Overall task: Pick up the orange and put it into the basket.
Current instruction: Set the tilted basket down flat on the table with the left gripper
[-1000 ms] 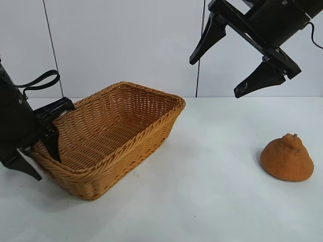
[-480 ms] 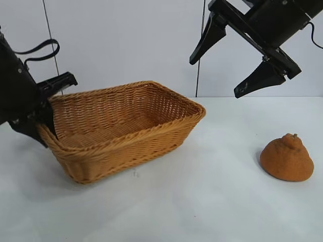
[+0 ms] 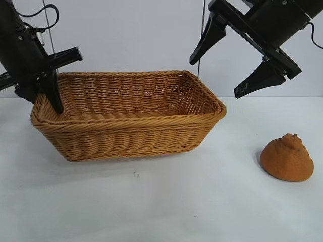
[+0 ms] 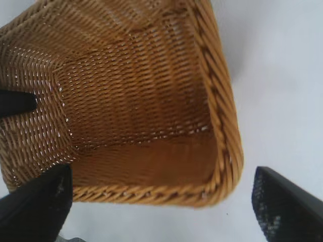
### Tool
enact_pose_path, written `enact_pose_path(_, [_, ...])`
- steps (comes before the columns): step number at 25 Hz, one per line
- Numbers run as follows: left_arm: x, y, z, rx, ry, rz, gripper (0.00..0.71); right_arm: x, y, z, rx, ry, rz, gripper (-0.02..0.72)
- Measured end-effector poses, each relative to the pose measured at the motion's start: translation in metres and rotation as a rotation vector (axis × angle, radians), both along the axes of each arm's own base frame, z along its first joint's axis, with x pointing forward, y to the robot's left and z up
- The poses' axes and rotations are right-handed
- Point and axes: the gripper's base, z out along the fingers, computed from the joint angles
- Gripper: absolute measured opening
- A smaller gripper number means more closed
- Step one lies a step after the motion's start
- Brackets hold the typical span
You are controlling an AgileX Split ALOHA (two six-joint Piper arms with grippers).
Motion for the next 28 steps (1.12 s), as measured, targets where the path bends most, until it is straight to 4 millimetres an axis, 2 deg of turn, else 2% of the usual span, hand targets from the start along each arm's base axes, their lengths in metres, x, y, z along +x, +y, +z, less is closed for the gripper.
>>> enact_pose_path(7, [-0.002, -0.017, -0.007, 0.008, 0.004, -0.104, 0.082, 0.0, 0.0, 0.0, 0.0, 0.001, 0.0, 0.661])
enact_pose_path(15, [0.007, -0.022, -0.059, 0.027, 0.088, -0.101, 0.082, 0.0, 0.0, 0.0, 0.0, 0.001, 0.0, 0.661])
enact_pose_path(21, [0.008, -0.023, -0.067, 0.025, 0.098, -0.096, 0.097, 0.0, 0.0, 0.0, 0.0, 0.001, 0.0, 0.661])
enact_pose_path(23, [0.008, -0.023, -0.066, 0.022, 0.098, -0.095, 0.192, 0.0, 0.0, 0.0, 0.0, 0.001, 0.0, 0.661])
enact_pose_path(26, [0.008, -0.024, -0.066, 0.015, 0.101, -0.092, 0.424, 0.0, 0.0, 0.0, 0.0, 0.002, 0.002, 0.661])
enact_pose_path(28, [0.007, -0.024, -0.065, 0.013, 0.112, -0.098, 0.53, 0.0, 0.0, 0.0, 0.0, 0.002, 0.002, 0.661])
